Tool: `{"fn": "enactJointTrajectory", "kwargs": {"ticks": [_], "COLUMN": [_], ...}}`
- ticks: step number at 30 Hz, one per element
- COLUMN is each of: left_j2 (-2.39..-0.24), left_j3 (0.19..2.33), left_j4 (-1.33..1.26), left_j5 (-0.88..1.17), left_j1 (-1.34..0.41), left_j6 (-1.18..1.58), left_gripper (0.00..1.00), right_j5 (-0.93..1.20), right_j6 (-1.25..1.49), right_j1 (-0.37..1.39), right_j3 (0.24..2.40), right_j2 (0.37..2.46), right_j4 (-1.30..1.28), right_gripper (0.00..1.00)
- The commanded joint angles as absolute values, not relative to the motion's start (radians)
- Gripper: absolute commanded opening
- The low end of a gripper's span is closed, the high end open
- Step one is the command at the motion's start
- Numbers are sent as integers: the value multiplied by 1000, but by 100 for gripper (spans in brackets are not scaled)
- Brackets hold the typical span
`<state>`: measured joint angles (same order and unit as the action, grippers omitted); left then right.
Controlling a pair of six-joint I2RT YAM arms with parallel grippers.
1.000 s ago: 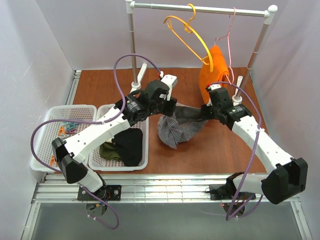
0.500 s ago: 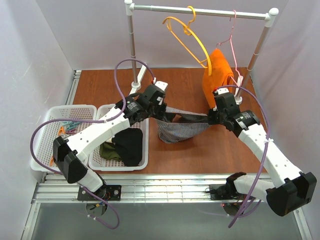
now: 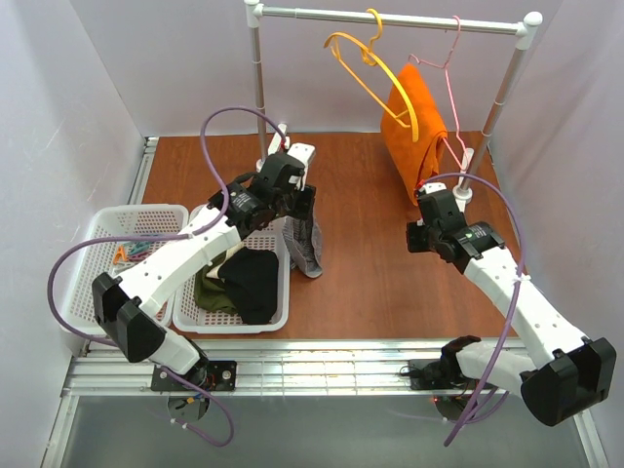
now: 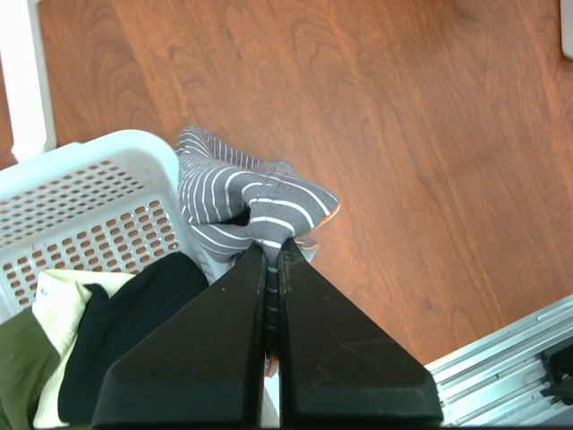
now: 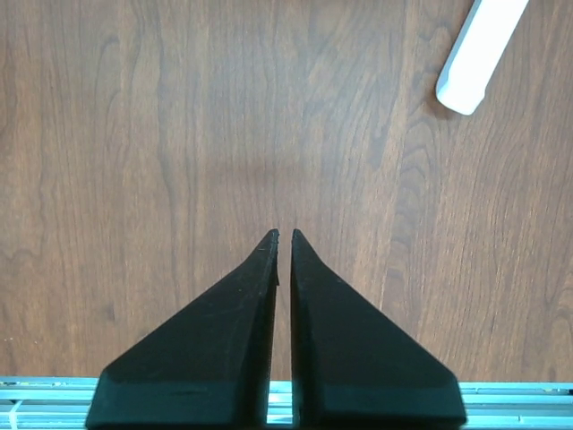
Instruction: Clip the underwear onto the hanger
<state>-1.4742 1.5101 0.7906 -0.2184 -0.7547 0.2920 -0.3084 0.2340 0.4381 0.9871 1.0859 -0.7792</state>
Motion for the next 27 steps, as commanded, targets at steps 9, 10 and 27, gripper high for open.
{"fn": "enactJointTrajectory", "kwargs": {"ticks": [9, 10, 27], "left_j2": [-1540, -1560, -1657], "left_j3": [1610, 1623, 1750], "left_j4": [730, 730, 709], "left_j5": [-3, 49, 265], "left_j1": [-755, -755, -796], "left_j6": [230, 241, 327], "left_gripper": [0, 0, 0], "right_j5": [66, 72, 140], "right_j6": [228, 236, 224], "right_j1": [459, 474, 557], "right_j3": [956, 948, 808], "right_j2": [1010, 1002, 1022], "right_j4": [-507, -488, -209], "right_gripper": [47, 55, 59]}}
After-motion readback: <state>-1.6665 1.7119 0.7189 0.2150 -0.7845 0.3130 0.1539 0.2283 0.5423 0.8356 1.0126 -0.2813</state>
